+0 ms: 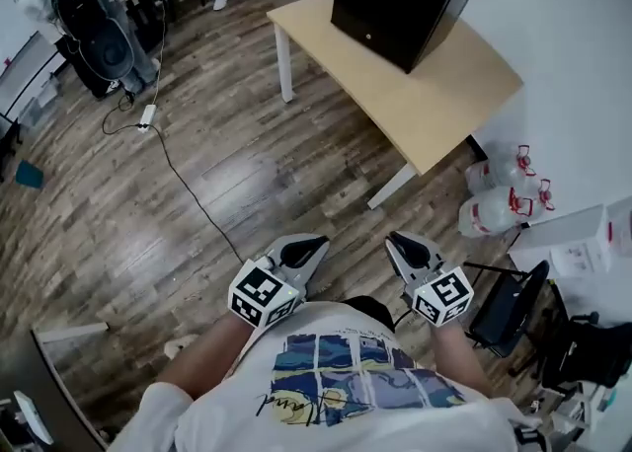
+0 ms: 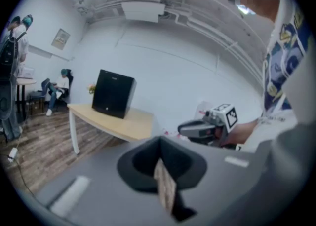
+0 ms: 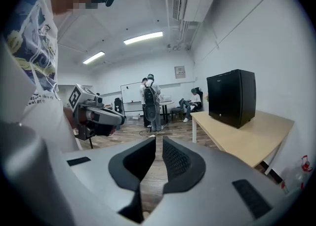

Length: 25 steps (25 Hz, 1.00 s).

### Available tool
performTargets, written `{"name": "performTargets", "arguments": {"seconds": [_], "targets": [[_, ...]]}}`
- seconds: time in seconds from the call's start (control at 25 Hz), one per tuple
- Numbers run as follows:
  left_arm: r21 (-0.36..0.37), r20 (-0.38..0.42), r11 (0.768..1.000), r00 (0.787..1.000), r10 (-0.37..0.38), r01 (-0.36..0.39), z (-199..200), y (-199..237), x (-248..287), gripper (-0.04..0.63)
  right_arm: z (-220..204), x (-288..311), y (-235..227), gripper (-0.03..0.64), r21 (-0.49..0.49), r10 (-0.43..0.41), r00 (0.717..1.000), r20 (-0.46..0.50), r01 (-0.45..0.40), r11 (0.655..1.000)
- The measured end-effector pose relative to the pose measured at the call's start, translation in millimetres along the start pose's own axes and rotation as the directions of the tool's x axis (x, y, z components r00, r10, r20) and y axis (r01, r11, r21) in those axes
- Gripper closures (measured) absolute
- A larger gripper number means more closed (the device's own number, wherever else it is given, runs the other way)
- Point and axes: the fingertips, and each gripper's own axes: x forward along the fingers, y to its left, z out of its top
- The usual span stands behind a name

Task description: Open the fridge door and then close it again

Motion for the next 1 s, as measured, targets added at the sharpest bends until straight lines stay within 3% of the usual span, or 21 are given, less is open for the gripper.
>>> {"name": "performTargets", "arguments": {"seconds": [0.12,0.4,0.68,1.0], "targets": [[0.013,-0.012,1.0,1.0,0.027,-0.027,0,34,-18,0.587,14,35,5,0.56,-0.002,0.017,1.0,-0.009,-0.017,1.0],[-0.065,0.012,0.993,0.995,0.102,-0.101,2,102,-19,0.587,44,92,-21,0.555,-0.058,0.062,0.997,-0.045,-0.065,0.996],[-0.082,-0.001,0.987,0.991,0.136,-0.136,36,182,15,0.586,85,170,-102,0.561,-0.076,0.078,0.997,-0.018,-0.079,0.994],[-0.027,0.032,0.986,0.986,0.163,-0.162,122,265,83,0.586,171,247,-220,0.558,-0.162,0.096,0.995,0.009,-0.094,0.982]]}}
